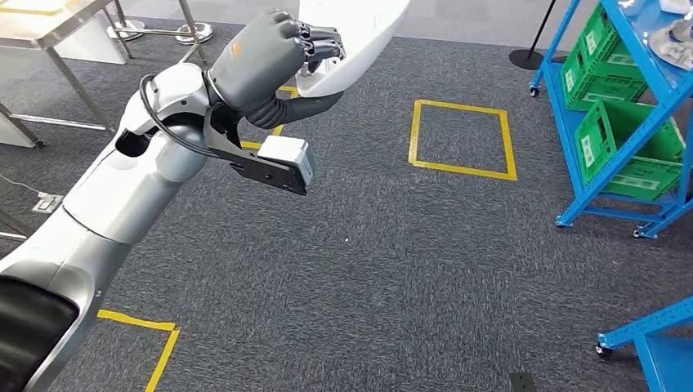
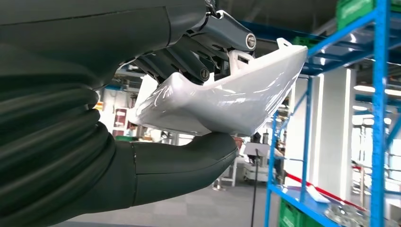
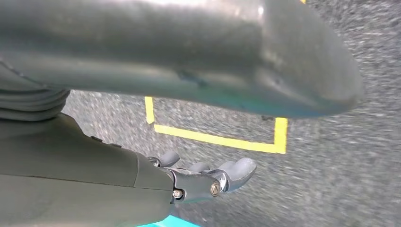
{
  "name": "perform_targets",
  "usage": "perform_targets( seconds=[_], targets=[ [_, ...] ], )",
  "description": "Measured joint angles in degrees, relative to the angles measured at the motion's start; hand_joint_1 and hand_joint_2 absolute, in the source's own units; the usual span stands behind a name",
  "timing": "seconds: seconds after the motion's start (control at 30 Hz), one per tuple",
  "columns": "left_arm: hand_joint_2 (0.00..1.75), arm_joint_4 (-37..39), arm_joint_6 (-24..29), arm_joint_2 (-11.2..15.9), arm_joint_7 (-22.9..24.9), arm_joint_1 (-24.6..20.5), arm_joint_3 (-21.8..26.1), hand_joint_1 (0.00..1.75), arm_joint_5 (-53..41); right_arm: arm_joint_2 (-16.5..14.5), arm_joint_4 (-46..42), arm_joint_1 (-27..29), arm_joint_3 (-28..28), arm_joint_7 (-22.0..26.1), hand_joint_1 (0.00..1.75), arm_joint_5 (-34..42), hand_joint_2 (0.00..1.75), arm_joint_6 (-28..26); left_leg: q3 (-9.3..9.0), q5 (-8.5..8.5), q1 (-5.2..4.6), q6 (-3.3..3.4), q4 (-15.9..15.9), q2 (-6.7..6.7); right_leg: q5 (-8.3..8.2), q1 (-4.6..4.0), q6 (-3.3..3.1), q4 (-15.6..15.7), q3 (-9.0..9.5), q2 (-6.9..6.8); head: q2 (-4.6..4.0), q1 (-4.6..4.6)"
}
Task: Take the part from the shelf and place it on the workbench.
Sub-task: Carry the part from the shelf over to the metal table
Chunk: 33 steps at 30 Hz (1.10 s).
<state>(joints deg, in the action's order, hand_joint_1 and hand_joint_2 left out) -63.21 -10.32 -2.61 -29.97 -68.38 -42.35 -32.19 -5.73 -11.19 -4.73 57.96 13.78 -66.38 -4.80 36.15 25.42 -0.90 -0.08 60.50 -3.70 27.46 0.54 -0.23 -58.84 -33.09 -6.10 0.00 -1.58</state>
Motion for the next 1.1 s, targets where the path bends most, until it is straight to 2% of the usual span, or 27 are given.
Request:
perform_targets(
  seconds=[0.03, 0.1, 0.13, 0.2, 0.23, 0.27, 0.3, 0.33, 0.37, 0.4, 0.43, 0.5, 0.53, 0.57, 0.63, 0.67, 0.7, 0.77, 0.8, 0.83, 0.87, 0.9, 0.93, 0.97, 1.03, 1.07, 1.1],
  targets=[
    [1.75, 0.0, 0.0, -0.1, 0.0, 0.0, 0.0, 1.75, 0.0, 0.0, 0.0, 0.0, 0.0, 0.0, 0.00, 0.0, 0.00, 0.0, -0.69, -0.11, -0.21, 0.31, -1.3, -0.33, 0.15, -0.14, 0.25, 0.0, 0.15, -0.64, 0.00, 0.02],
    [1.75, 0.0, 0.0, -0.1, -0.1, 0.0, 0.0, 1.75, 0.0, 0.0, 0.0, -0.2, 0.0, 0.0, 0.00, 0.0, 0.00, 0.0, -0.75, -0.20, -0.29, 0.87, -1.6, 1.11, 0.37, -0.21, 0.74, 0.0, 0.50, -1.96, 0.00, 0.08],
    [1.75, 0.0, 0.0, 0.0, -0.1, 0.0, 0.1, 1.75, 0.0, -0.1, 0.0, -0.3, 0.0, 0.0, 0.00, 0.0, 0.00, 0.0, -0.81, -0.33, -0.16, 1.15, -1.8, 1.85, 0.71, -0.07, 1.08, -0.2, 0.55, -1.46, 0.00, 0.08],
    [1.75, 0.0, 0.0, -0.2, -0.1, -0.1, 0.2, 1.75, 0.0, -0.1, 0.0, -0.3, 0.1, 0.0, 0.00, 0.0, 0.00, 0.0, -0.96, -0.64, 0.27, 1.73, -2.1, 3.16, 2.80, 0.25, 1.74, -3.5, -0.78, 1.87, 0.00, 0.17],
    [1.75, 0.0, 0.0, -0.3, -0.1, -0.1, 0.2, 1.75, 0.0, -0.1, 0.0, -0.3, 0.1, 0.0, 0.00, 0.1, 0.00, 0.0, -0.94, -0.72, 0.43, 1.91, -2.2, 3.83, 4.55, 0.39, 2.01, -6.9, -2.46, 4.04, 0.00, 0.25],
    [1.75, 0.1, 0.0, -0.5, -0.2, -0.1, 0.1, 1.75, 0.0, -0.1, 0.0, -0.2, 0.1, -0.1, 0.00, 0.2, 0.00, 0.0, -0.88, -0.75, 0.51, 2.04, -2.2, 4.53, 6.35, 0.41, 2.17, -11.1, -4.55, 5.28, 0.00, 0.32],
    [1.75, 0.2, 0.1, -0.7, -0.3, 0.0, 0.1, 1.75, 0.0, -0.1, 0.0, 0.0, 0.2, -0.2, 0.00, 0.3, 0.00, 0.0, -0.84, -0.76, 0.54, 2.08, -2.1, 5.35, 7.57, 0.41, 2.29, -14.8, -6.54, 5.80, 0.00, 0.39],
    [1.75, 0.3, 0.1, -0.8, -0.4, 0.1, 0.1, 1.75, 0.0, 0.0, 0.0, 0.0, 0.2, -0.2, 0.00, 0.4, 0.00, 0.0, -0.81, -0.77, 0.57, 2.08, -2.1, 6.19, 7.78, 0.43, 2.34, -16.9, -7.85, 5.96, 0.00, 0.41],
    [1.75, 0.5, 0.1, -0.9, -0.5, 0.2, 0.0, 1.75, 0.0, 0.0, 0.0, 0.1, 0.2, -0.2, 0.00, 0.4, 0.00, 0.0, -0.81, -0.79, 0.60, 2.04, -2.0, 7.04, 6.78, 0.48, 2.34, -16.7, -8.01, 6.05, 0.00, 0.43],
    [1.75, 0.7, 0.2, -1.0, -0.6, 0.2, 0.0, 1.75, 0.0, 0.0, 0.0, 0.1, 0.3, -0.2, 0.00, 0.5, 0.00, 0.0, -0.81, -0.77, 0.66, 1.95, -1.8, 7.88, 4.79, 0.57, 2.32, -14.0, -6.96, 6.33, 0.00, 0.43],
    [1.75, 0.8, 0.3, -1.2, -0.7, 0.2, 0.0, 1.75, 0.0, 0.0, 0.0, 0.1, 0.3, -0.2, 0.00, 0.5, 0.00, 0.0, -0.79, -0.73, 0.74, 1.79, -1.6, 8.68, 2.47, 0.74, 2.32, -9.7, -5.07, 7.26, 0.00, 0.43],
    [1.75, 1.0, 0.3, -1.6, -0.8, 0.1, 0.0, 1.75, 0.0, 0.0, 0.0, 0.0, 0.4, -0.2, 0.00, 0.5, 0.00, 0.0, -0.47, -0.66, 0.77, 1.16, -1.2, 10.20, -0.08, 1.05, 2.29, -2.4, -1.72, 10.11, 0.00, 0.45],
    [1.75, 1.1, 0.4, -1.7, -0.9, 0.1, 0.0, 1.75, 0.0, 0.0, 0.0, 0.0, 0.4, -0.2, 0.00, 0.6, 0.00, 0.0, -0.24, -0.75, 0.82, 0.73, -1.2, 10.94, -0.33, 1.09, 2.18, -0.7, -0.94, 11.01, 0.00, 0.45],
    [1.75, 1.2, 0.4, -1.8, -0.9, 0.1, 0.0, 1.75, 0.0, 0.0, 0.0, 0.0, 0.4, -0.2, 0.00, 0.6, 0.00, 0.0, -0.03, -0.94, 0.88, 0.26, -1.3, 11.67, -0.14, 1.01, 1.96, -0.3, -0.74, 11.09, 0.00, 0.46],
    [1.75, 1.4, 0.4, -1.8, -1.0, 0.1, 0.0, 1.75, 0.0, -0.1, 0.0, -0.1, 0.4, -0.2, 0.00, 0.6, 0.00, 0.0, 0.39, -1.25, 0.99, -0.56, -1.5, 12.52, -0.49, 1.01, 1.18, 0.0, -0.48, 9.49, 0.00, 0.45],
    [1.75, 1.5, 0.4, -1.7, -1.1, 0.0, 0.0, 1.75, 0.0, -0.1, 0.0, -0.1, 0.4, -0.2, 0.00, 0.6, 0.00, 0.0, 0.84, -0.78, 0.88, -0.82, -0.9, 11.46, -0.66, 1.05, 0.69, 0.3, -0.33, 8.70, 0.00, 0.34],
    [1.75, 1.5, 0.4, -1.7, -1.1, -0.1, 0.1, 1.75, 0.0, -0.2, 0.0, -0.1, 0.4, -0.2, 0.00, 0.6, 0.00, -0.1, 1.79, 0.36, 0.75, -1.01, 1.0, 9.67, -0.79, 1.07, 0.23, 0.6, -0.20, 7.85, 0.00, 0.19],
    [1.75, 1.7, 0.4, -1.7, -1.2, -0.2, 0.0, 1.75, 0.0, -0.2, 0.0, 0.1, 0.4, -0.2, 0.00, 0.6, 0.00, -0.1, 5.10, 4.18, 0.67, -1.22, 8.2, 5.57, -0.77, 0.81, -0.37, 0.7, -0.14, 6.11, 0.00, -0.07],
    [1.75, 1.8, 0.4, -1.8, -1.2, -0.2, 0.0, 1.75, 0.0, -0.2, 0.0, 0.2, 0.5, -0.3, 0.00, 0.6, 0.00, -0.2, 6.90, 5.79, 0.76, -1.36, 12.1, 4.65, -0.70, 0.70, -0.46, 0.7, -0.15, 5.19, 0.00, -0.09],
    [1.75, 1.9, 0.4, -1.8, -1.2, -0.1, 0.0, 1.75, 0.0, -0.2, 0.0, 0.2, 0.5, -0.3, 0.00, 0.6, 0.00, -0.2, 8.03, 6.53, 0.85, -1.45, 14.7, 4.27, -0.65, 0.65, -0.51, 0.7, -0.14, 4.30, 0.00, -0.08],
    [1.75, 2.1, 0.3, -1.8, -1.3, -0.1, 0.0, 1.75, 0.0, -0.2, 0.0, 0.2, 0.5, -0.4, 0.00, 0.6, 0.00, -0.3, 8.10, 6.19, 0.92, -1.51, 15.1, 4.07, -0.60, 0.63, -0.51, 0.7, -0.10, 3.48, 0.00, -0.09],
    [1.75, 2.3, 0.3, -1.8, -1.3, -0.1, 0.0, 1.75, 0.0, -0.2, 0.0, 0.2, 0.5, -0.4, 0.00, 0.6, 0.00, -0.3, 6.86, 4.81, 0.94, -1.47, 13.0, 3.74, -0.52, 0.62, -0.46, 0.7, 0.00, 2.72, 0.00, -0.10],
    [1.75, 2.5, 0.4, -1.8, -1.4, -0.1, 0.0, 1.75, 0.0, -0.2, 0.0, 0.1, 0.5, -0.4, 0.00, 0.6, 0.00, -0.3, 4.65, 2.91, 0.89, -1.28, 9.1, 2.86, -0.40, 0.59, -0.35, 0.7, 0.18, 1.99, 0.00, -0.11],
    [1.75, 2.6, 0.4, -1.9, -1.5, -0.2, 0.0, 1.75, 0.0, -0.3, 0.0, 0.1, 0.5, -0.4, 0.00, 0.6, 0.00, -0.4, 2.27, 1.46, 0.66, -1.04, 4.7, 1.36, -0.23, 0.47, -0.15, 0.6, 0.35, 1.29, 0.00, -0.11],
    [1.75, 2.8, 0.5, -2.2, -1.6, -0.4, 0.0, 1.75, 0.0, -0.3, 0.0, 0.1, 0.5, -0.4, 0.00, 0.6, 0.00, -0.4, -0.77, -0.01, 0.21, -0.21, -1.0, -0.62, 0.11, 0.10, 0.37, 0.5, 0.62, -0.09, 0.00, -0.05],
    [1.75, 2.9, 0.6, -2.3, -1.7, -0.5, 0.0, 1.75, 0.0, -0.3, 0.0, 0.1, 0.5, -0.5, 0.00, 0.6, 0.00, -0.4, -1.07, 0.09, 0.03, 0.12, -1.7, -0.66, 0.24, -0.06, 0.61, 0.5, 0.71, -0.76, 0.00, -0.01],
    [1.75, 3.0, 0.6, -2.4, -1.7, -0.5, 0.0, 1.75, 0.0, -0.3, 0.0, 0.0, 0.5, -0.5, 0.00, 0.6, 0.00, -0.5, -1.04, -0.01, 0.02, 0.50, -1.8, 0.20, 0.35, -0.12, 0.86, 0.5, 0.87, -1.51, 0.00, 0.01]
  ],
)
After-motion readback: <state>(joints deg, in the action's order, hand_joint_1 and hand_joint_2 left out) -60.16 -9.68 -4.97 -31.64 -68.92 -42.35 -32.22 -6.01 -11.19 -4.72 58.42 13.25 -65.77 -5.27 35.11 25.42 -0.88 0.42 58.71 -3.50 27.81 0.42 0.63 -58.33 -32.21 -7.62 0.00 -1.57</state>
